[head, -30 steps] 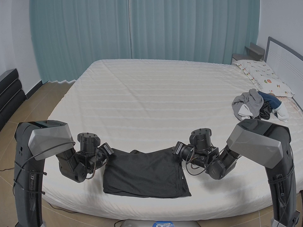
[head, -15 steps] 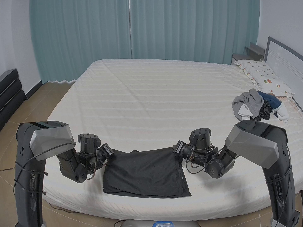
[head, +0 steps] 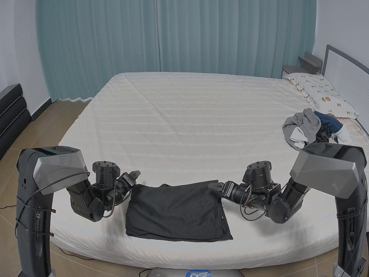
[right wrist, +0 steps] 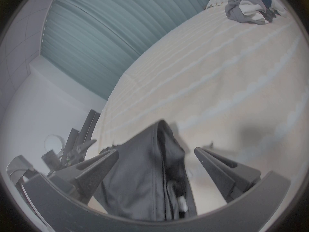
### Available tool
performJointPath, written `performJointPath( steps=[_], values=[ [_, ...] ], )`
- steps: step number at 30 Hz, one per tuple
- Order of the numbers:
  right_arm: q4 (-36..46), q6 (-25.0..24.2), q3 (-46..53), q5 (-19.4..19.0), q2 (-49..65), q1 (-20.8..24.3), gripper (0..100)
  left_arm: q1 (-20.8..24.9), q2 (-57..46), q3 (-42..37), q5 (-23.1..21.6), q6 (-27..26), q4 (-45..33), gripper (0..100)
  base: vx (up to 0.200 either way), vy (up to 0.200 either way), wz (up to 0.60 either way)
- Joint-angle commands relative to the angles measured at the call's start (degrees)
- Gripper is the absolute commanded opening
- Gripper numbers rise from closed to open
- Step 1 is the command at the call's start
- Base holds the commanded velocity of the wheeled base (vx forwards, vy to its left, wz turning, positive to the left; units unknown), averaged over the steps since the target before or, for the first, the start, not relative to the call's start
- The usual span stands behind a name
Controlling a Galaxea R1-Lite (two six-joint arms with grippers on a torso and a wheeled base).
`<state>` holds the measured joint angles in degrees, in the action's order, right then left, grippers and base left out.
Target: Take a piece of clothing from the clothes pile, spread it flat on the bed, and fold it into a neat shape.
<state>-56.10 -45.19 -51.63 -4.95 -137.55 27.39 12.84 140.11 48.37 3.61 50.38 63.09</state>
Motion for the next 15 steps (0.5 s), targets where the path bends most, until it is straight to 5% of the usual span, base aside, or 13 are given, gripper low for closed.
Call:
performJointPath(
  steps=[1, 15],
  values=[
    [-3.8, 1.5, 15.2, -6.3, 10.8, 0.4, 100, -3.3, -1.4, 1.1, -0.9, 3.6, -0.1, 100, 0.0, 0.0, 0.0],
    [-7.7, 3.6, 21.1, -7.6, 6.8, 7.4, 100, -4.4, -0.8, 1.8, -0.9, 3.7, -0.2, 100, 0.0, 0.0, 0.0]
  ],
)
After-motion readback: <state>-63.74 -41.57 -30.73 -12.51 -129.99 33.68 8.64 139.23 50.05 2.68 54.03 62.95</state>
